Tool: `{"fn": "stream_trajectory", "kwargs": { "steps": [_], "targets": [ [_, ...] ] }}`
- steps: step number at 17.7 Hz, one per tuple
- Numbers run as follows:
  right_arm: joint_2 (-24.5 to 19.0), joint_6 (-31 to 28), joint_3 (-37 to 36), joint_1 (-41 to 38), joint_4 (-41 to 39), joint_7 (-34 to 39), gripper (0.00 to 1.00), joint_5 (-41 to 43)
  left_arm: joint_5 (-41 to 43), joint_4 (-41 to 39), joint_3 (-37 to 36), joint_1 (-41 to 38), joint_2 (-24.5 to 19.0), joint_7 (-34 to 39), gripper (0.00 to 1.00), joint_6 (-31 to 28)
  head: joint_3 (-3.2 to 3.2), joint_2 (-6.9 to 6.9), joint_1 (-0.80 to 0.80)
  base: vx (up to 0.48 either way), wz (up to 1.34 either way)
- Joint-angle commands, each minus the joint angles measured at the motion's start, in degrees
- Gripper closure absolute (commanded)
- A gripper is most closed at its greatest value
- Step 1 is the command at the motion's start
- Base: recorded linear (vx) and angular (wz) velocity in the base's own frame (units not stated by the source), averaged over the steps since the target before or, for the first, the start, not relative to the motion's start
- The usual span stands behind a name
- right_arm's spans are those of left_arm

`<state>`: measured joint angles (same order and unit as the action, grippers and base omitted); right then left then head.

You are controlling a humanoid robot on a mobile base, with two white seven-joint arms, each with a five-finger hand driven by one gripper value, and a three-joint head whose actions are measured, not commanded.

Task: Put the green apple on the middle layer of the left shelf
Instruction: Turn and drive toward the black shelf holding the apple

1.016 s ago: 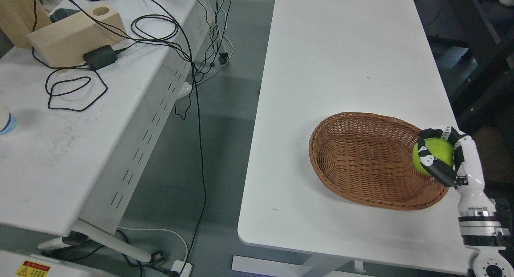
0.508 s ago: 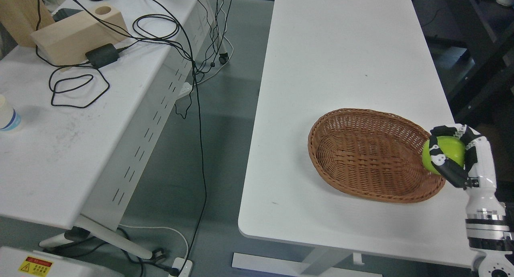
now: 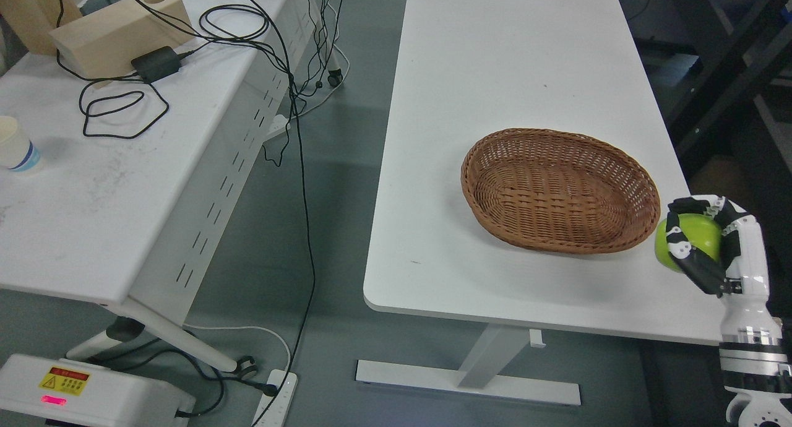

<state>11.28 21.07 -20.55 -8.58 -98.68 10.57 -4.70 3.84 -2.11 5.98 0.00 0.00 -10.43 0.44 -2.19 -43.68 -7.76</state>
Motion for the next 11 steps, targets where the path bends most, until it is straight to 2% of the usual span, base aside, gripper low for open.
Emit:
{"fn": "stream_trajectory", "kwargs": {
  "steps": [1,11],
  "targets": [
    [-0.56,0.11,-0.55,-0.56,-0.2,0.32,0.95,0.04,0.03,0.0,0.0,1.23,-1.0,-0.03,0.0,0.0,0.0,0.0,0.0,-0.193,-0.11],
    [-0.74,0.2,-0.2,-0.91,-0.11,1.91,0.95,0.04,0.03,0.0,0.0,1.23,-1.0,-0.03,0.0,0.0,0.0,0.0,0.0,-0.181,-0.05]
  ]
}}
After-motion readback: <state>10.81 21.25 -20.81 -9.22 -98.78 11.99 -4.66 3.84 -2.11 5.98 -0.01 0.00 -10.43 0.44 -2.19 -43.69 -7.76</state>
